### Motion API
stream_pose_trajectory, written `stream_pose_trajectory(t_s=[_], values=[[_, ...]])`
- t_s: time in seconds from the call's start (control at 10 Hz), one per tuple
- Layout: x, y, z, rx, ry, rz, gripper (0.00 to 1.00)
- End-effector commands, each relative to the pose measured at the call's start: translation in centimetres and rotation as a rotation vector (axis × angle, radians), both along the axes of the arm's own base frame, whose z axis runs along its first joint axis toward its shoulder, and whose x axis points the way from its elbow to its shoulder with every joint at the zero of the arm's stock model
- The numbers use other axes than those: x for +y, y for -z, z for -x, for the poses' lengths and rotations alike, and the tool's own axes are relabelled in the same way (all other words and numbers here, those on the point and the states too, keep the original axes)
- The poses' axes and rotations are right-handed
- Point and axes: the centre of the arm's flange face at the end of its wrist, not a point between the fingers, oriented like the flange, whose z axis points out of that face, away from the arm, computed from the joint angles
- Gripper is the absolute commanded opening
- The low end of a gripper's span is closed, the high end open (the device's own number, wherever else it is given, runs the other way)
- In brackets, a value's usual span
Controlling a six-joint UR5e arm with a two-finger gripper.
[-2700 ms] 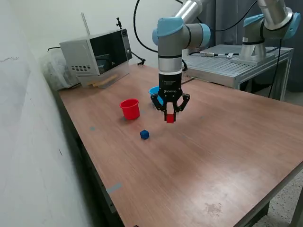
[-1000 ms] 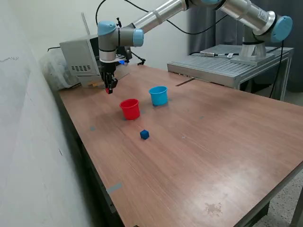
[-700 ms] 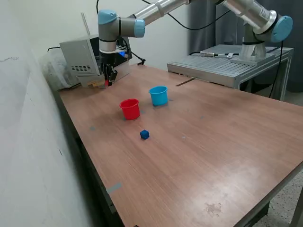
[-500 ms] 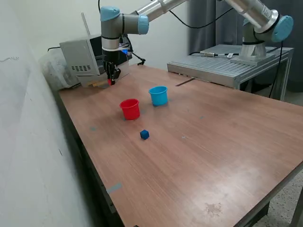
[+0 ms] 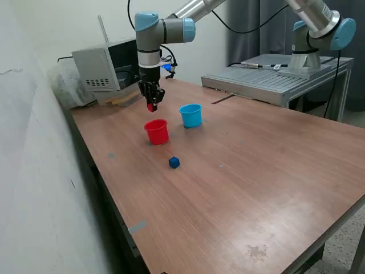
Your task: Place red objects in the red bin, and blue objects in the blue bin.
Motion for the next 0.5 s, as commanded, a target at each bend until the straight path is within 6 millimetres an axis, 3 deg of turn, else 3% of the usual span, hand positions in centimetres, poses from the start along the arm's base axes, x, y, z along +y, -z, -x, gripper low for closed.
stream_pose_trajectory(t_s=[0.0,0.4], values=[[-2.2,1.6,-1.1,-0.035,-0.028,0.035,0.0],[-3.4,1.6,-0.9,-0.024,-0.05,0.074,0.0]])
